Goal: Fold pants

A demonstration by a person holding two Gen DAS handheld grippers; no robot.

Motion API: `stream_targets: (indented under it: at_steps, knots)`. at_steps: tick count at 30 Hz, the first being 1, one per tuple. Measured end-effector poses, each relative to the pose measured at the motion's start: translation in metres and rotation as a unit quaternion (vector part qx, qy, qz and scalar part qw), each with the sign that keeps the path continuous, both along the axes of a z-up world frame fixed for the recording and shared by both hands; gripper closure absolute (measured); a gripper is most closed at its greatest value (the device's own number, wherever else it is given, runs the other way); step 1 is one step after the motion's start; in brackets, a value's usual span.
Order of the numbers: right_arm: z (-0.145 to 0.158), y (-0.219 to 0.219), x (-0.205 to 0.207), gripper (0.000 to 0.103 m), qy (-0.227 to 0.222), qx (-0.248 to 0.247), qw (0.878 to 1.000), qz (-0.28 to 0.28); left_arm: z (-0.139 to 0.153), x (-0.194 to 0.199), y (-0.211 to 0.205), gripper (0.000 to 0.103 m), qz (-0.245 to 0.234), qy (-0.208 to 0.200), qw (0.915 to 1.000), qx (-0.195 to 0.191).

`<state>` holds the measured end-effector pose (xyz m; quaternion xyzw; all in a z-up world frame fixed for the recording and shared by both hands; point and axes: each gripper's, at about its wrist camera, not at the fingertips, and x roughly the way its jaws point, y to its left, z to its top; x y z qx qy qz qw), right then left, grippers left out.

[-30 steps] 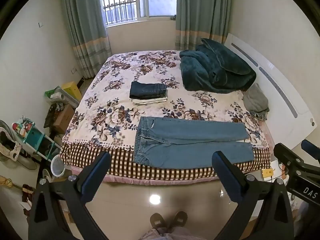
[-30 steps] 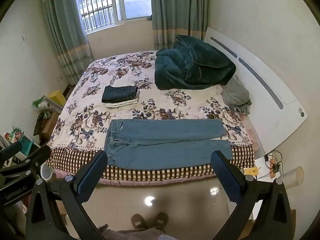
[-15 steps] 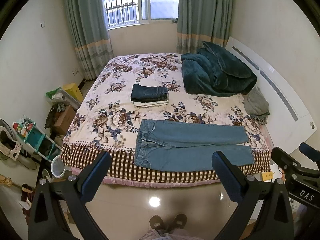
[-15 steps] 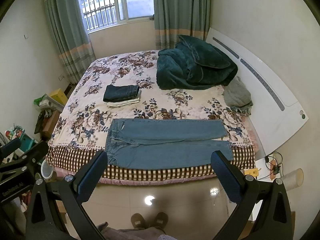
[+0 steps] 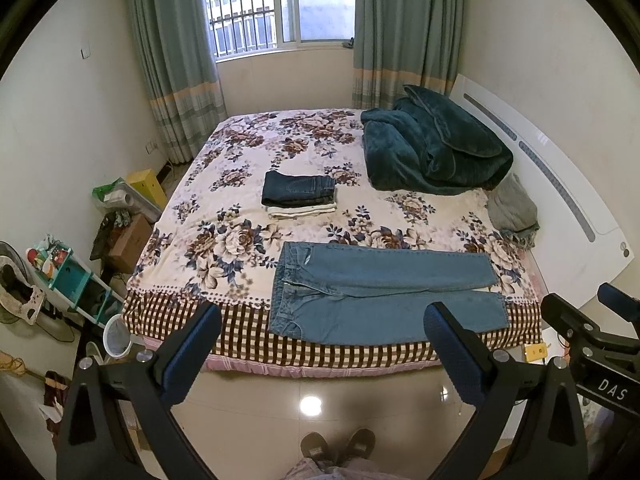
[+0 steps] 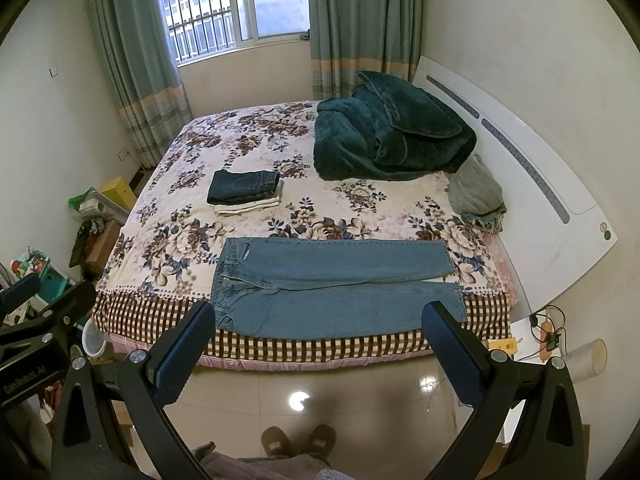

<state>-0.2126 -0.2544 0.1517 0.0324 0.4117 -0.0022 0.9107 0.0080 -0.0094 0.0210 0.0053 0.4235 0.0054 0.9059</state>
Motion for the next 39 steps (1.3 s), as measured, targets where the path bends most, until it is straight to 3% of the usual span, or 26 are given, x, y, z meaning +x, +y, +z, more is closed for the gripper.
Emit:
stream_targets:
  at_steps: [39]
  knots:
    - [-0.004,-0.002,0.002,0.0,-0.001,0.001,1.0,0.003,0.001,-0.001,0.0,0.0,-0.001,-0.001,1.0,0.002]
